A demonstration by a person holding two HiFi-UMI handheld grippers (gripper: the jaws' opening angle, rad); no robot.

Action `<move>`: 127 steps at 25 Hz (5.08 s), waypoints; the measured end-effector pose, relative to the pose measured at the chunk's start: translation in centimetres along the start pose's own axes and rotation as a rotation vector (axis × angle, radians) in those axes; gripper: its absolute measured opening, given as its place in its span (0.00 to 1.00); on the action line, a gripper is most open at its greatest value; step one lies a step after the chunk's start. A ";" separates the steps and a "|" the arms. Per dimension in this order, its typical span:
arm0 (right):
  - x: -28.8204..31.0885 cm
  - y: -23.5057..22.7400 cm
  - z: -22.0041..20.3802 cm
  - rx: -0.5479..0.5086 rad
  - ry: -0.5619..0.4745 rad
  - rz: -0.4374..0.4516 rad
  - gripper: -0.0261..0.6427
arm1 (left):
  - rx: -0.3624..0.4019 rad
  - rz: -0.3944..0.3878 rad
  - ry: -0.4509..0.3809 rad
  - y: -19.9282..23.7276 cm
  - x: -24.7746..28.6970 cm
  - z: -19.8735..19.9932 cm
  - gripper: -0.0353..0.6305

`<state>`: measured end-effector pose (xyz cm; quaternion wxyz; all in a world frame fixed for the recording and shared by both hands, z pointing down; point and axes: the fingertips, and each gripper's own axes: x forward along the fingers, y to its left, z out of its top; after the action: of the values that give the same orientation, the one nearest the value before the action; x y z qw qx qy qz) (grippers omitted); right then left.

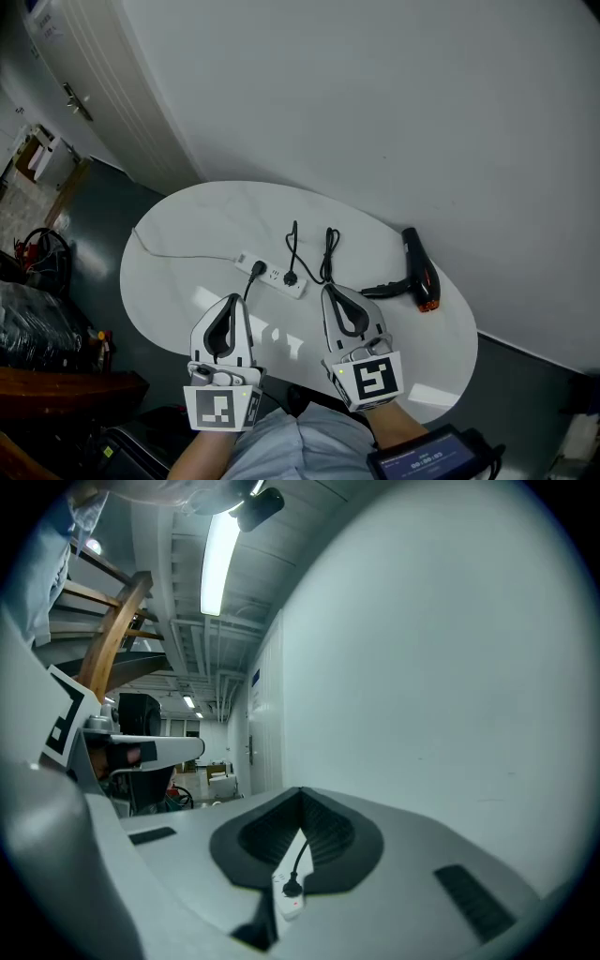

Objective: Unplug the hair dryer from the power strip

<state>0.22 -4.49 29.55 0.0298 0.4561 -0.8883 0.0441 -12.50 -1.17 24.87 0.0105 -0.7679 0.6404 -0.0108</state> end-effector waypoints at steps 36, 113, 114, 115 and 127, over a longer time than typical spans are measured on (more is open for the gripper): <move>8.7 -2.4 -6.3 0.055 0.114 0.019 0.03 | -0.047 -0.029 0.119 3.2 7.5 -6.6 0.05; 12.6 2.1 -15.9 0.116 0.243 0.047 0.14 | -0.142 -0.035 0.292 7.4 9.6 -14.8 0.05; 12.6 2.0 -15.9 0.113 0.245 0.047 0.14 | -0.142 -0.035 0.292 7.5 9.6 -14.8 0.05; 12.6 2.0 -16.0 0.111 0.246 0.047 0.14 | -0.141 -0.034 0.293 7.5 9.5 -14.8 0.05; 12.8 2.0 -15.7 0.107 0.240 0.044 0.13 | -0.136 -0.028 0.286 7.6 9.4 -14.5 0.05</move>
<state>-8.68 -11.96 46.26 0.1105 0.4290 -0.8845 0.1462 -18.75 -11.86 39.14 -0.1328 -0.7664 0.6238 -0.0767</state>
